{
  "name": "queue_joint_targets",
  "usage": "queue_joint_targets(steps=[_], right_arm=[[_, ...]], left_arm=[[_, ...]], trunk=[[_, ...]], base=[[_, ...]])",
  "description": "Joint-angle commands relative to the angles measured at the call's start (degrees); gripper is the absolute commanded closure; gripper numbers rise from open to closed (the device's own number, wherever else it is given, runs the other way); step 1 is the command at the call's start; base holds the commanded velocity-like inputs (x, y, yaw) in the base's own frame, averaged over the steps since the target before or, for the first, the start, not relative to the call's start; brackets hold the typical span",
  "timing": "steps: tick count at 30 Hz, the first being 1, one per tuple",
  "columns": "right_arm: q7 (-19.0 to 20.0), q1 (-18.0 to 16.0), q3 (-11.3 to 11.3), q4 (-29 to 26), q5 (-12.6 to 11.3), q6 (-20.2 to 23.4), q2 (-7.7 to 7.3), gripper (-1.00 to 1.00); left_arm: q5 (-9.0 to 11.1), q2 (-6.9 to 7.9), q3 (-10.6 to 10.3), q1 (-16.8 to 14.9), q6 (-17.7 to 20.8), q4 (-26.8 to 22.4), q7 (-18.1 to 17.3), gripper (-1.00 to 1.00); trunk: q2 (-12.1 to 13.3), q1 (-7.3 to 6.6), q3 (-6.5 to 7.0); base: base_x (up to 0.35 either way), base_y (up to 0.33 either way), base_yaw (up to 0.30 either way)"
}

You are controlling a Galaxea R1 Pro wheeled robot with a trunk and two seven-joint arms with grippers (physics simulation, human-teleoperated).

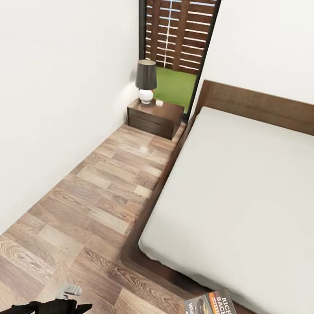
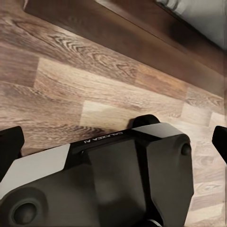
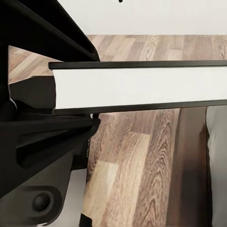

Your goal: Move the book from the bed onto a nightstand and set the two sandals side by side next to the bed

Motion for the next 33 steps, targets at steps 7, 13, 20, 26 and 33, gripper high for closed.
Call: queue_joint_targets(steps=[7, 13, 20, 26, 33], right_arm=[[0.03, -0.04, 0.28, 0.04, -0.60, 0.55, -0.06, 1.00], [-0.01, -0.04, 0.32, 0.07, -0.55, 0.55, -0.06, 1.00], [0.02, -0.04, 0.33, 0.12, -0.52, 0.55, -0.06, 1.00], [0.03, -0.04, 0.31, 1.07, -0.55, 0.55, -0.06, 1.00], [-0.14, -0.04, 0.33, 1.26, -0.52, 0.55, 0.00, 1.00]], left_arm=[[-0.63, -0.26, 0.40, -0.03, -0.16, 0.03, -0.03, -1.00], [-0.61, -0.55, 0.39, -0.01, -0.21, 0.03, 0.02, -1.00], [-0.55, -1.35, 0.45, 0.16, -0.29, 0.03, 0.03, -1.00], [-0.54, -1.41, 0.47, 0.39, -0.31, 0.03, 0.03, -1.00], [-0.58, -1.45, 0.41, 0.47, -0.37, 0.03, 0.09, -1.00]], trunk=[[-0.06, 0.02, 0.59], [-0.06, 0.02, 1.15], [-0.06, 0.02, 1.80], [-0.06, 0.02, 2.36], [-0.06, 0.02, 3.01]], base=[[0.000, 0.000, 0.000], [0.000, 0.000, 0.000], [0.000, 0.000, 0.000], [0.000, 0.000, 0.000], [0.000, 0.000, 0.000]])
